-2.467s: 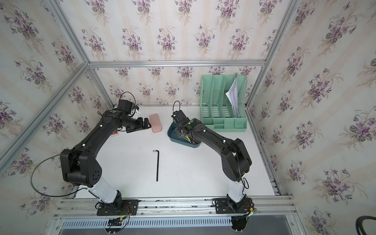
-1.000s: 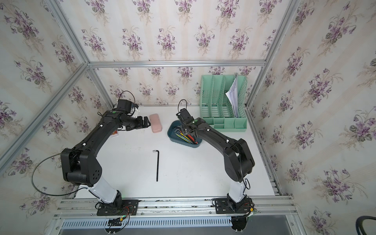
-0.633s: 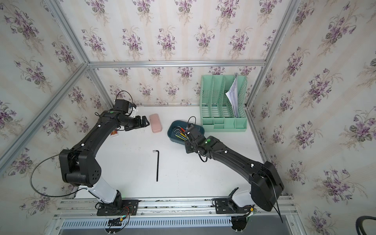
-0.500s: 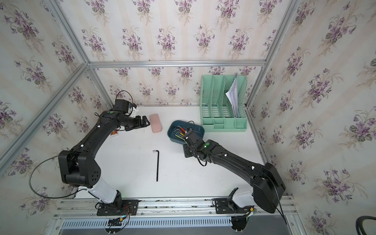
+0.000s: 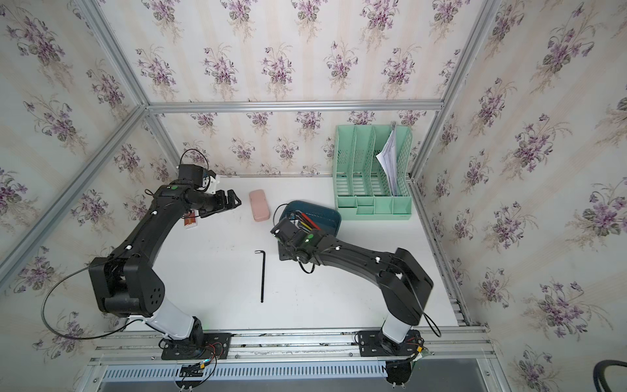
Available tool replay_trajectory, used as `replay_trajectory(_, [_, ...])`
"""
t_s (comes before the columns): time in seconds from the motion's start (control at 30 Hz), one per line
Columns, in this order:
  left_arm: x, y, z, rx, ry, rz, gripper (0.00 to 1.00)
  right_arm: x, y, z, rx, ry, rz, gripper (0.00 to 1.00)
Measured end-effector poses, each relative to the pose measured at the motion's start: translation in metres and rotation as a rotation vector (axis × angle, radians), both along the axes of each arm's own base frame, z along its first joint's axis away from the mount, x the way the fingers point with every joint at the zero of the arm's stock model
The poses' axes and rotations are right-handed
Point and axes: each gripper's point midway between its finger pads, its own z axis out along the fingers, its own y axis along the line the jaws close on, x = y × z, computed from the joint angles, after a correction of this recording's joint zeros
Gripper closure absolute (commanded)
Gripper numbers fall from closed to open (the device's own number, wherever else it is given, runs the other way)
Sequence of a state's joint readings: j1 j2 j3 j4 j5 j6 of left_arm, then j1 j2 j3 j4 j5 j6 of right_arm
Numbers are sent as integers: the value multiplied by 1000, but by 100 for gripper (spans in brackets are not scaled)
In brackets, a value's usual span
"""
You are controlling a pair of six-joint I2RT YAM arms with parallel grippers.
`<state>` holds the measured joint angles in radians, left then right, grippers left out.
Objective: Put the hex key on the desktop into the storage box
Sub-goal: Pick up the Allen key from the center of the board.
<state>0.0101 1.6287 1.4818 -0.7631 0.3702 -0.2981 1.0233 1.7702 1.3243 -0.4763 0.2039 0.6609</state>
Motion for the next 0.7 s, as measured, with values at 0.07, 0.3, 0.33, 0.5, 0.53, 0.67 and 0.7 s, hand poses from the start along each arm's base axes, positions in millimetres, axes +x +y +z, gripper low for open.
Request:
replay_trajectory(0.07, [0, 4, -1, -1, 4, 13, 1, -6, 26, -13, -18, 17, 22, 45])
replay_trajectory(0.3, [-1, 12, -4, -12, 18, 42, 1, -22, 64, -56, -88, 69, 64, 44])
replay_trajectory(0.33, [-1, 12, -4, -15, 17, 42, 1, -23, 65, -61, -94, 76, 66, 44])
replay_trajectory(0.5, [-2, 11, -4, -31, 22, 42, 1, -29, 66, -90, -143, 123, 70, 44])
replay_trajectory(0.53, [-2, 11, -5, -32, 22, 42, 1, -31, 67, -93, -144, 131, 69, 44])
replay_trajectory(0.67, [-2, 10, -5, -39, 21, 40, 1, -31, 70, -100, -155, 123, 70, 43])
replay_trajectory(0.7, [-1, 10, -5, -42, 22, 40, 1, -31, 70, -101, -157, 117, 69, 42])
